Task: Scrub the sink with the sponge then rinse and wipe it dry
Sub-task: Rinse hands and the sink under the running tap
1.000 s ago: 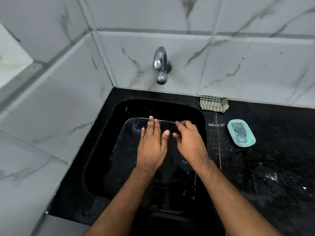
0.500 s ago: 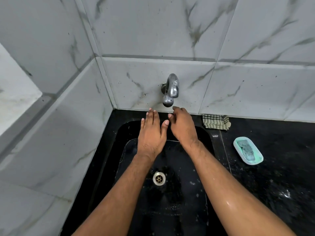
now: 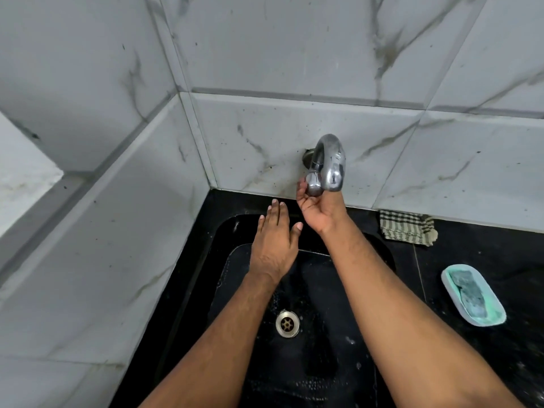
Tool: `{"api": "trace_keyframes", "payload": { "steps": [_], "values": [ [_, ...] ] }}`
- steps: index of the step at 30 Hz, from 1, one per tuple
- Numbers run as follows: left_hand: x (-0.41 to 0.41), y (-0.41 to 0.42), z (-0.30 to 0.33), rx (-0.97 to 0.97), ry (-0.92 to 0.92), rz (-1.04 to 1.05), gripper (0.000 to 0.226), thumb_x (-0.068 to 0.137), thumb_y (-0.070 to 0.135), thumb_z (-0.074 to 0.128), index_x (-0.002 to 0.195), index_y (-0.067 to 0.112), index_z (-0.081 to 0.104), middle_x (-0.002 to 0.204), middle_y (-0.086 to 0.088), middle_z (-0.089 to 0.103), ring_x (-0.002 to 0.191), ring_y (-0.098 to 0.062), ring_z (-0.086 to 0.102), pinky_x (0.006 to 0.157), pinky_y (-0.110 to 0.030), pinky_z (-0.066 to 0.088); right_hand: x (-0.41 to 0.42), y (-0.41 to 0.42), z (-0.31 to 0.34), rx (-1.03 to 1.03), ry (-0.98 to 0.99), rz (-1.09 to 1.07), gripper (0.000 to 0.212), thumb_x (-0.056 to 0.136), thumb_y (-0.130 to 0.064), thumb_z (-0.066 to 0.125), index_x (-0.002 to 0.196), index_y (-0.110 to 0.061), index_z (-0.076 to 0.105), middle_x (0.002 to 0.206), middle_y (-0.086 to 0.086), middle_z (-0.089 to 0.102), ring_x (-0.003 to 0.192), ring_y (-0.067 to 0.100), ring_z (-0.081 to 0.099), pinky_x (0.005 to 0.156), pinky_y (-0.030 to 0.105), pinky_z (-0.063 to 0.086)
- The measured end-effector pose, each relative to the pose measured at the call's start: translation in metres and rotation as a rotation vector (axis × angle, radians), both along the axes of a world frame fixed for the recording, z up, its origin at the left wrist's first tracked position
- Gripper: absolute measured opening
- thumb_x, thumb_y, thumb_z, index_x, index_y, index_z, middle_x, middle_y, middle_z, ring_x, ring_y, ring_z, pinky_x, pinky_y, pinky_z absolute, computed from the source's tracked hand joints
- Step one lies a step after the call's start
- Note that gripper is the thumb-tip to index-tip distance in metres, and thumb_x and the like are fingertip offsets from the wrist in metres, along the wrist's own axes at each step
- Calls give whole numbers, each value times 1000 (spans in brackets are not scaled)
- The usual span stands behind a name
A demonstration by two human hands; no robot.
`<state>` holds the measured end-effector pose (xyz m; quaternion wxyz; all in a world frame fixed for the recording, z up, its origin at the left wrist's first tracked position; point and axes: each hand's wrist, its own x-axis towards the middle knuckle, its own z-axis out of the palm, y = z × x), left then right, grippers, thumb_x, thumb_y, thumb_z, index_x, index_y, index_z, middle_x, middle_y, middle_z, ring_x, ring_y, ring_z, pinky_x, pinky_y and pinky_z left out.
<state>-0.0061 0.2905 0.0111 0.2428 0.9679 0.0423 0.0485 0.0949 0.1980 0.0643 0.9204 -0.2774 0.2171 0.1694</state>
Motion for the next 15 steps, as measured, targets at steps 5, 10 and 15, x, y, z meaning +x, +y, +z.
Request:
{"api": "trace_keyframes", "payload": {
  "steps": [5, 10, 15],
  "values": [
    [-7, -5, -16, -97, 20, 44, 64, 106, 34, 39, 158, 6, 15, 167, -10, 8, 154, -20, 8, 125, -33, 3, -4, 2, -7, -1134, -397, 132, 36, 90, -32, 58, 119, -12, 48, 86, -6, 55, 75, 7, 54, 62, 21, 42],
    [-35, -35, -20, -841, 81, 367, 58, 103, 41, 46, 152, 12, 38, 158, -5, 37, 147, -19, 33, 122, -38, 27, -22, -16, -24, -1145, -369, 218, 31, 99, -45, 47, 110, -17, 56, 91, -1, 62, 82, 15, 59, 71, 32, 49],
    [-40, -47, -15, -1562, 173, 589, 67, 99, 58, 41, 141, 7, 51, 143, -13, 56, 133, -25, 53, 115, -43, 39, -75, -18, -36, -515, -48, 140, 50, 105, -45, 36, 109, -4, 65, 83, 6, 63, 70, 13, 60, 65, 24, 51]
  ]
}}
